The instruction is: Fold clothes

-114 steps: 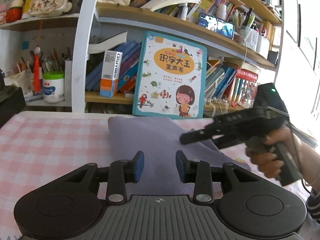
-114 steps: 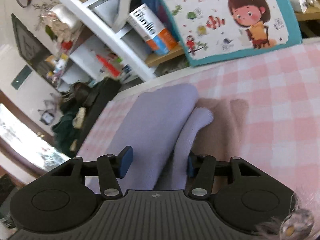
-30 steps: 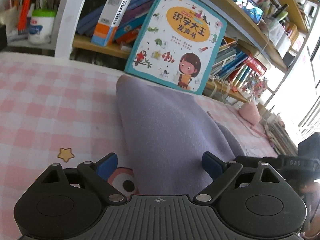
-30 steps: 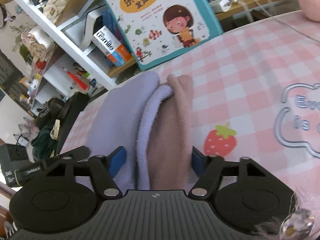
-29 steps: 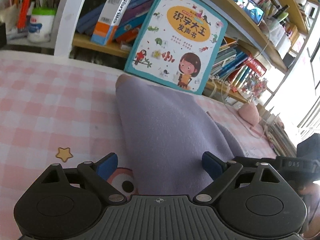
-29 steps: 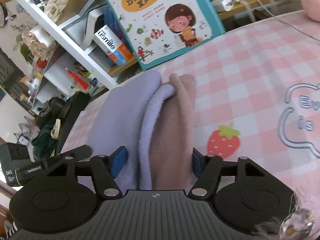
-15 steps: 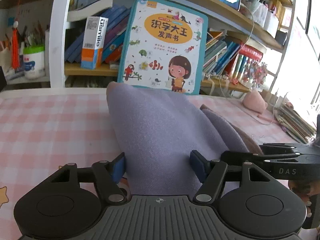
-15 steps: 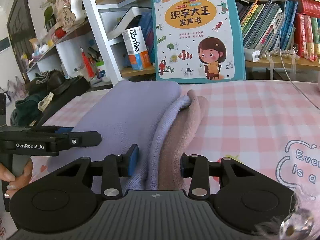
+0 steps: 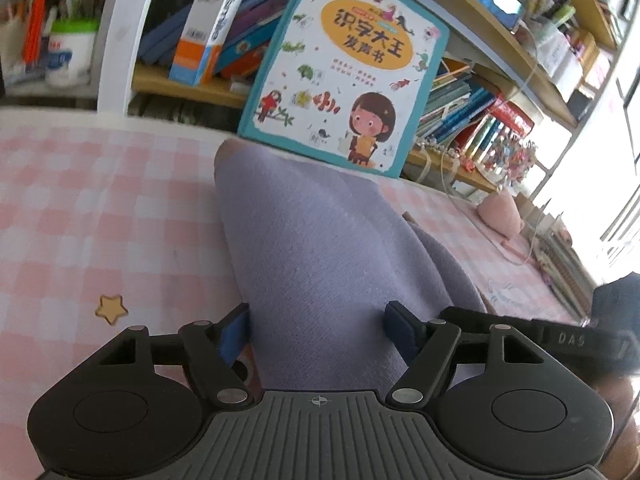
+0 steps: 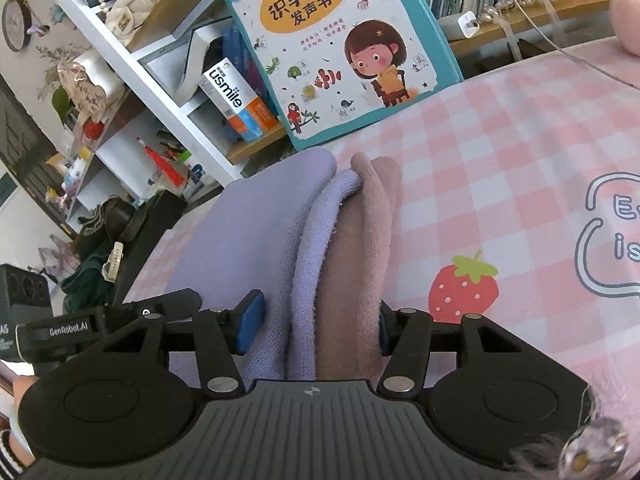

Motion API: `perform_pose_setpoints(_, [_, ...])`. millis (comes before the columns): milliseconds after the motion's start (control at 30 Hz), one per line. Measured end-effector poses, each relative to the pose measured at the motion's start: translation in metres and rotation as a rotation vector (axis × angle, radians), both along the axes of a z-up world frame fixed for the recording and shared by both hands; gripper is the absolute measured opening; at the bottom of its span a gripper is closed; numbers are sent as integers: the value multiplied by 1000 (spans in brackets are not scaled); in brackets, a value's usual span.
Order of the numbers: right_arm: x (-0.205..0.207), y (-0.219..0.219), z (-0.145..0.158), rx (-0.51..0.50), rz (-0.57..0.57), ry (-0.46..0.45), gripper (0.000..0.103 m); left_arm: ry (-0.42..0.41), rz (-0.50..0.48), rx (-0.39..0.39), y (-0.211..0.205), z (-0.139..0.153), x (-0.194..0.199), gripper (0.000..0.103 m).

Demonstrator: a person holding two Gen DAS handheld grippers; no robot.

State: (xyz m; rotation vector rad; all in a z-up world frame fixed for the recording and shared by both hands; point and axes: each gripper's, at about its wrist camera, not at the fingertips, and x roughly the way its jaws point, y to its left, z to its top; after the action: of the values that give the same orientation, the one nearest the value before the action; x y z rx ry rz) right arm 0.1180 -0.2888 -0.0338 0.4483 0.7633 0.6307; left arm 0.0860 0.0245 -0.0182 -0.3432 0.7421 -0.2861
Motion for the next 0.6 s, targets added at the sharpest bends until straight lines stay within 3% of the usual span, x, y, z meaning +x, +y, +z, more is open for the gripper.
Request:
perform_pose_setpoints(300, [-13, 10, 7, -100, 30, -131, 38, -56, -4, 108, -17, 9, -11, 67])
perform_pose_setpoints(600, [-16, 10, 8, -81, 45, -136, 35, -90, 27, 73, -10, 5, -23, 66])
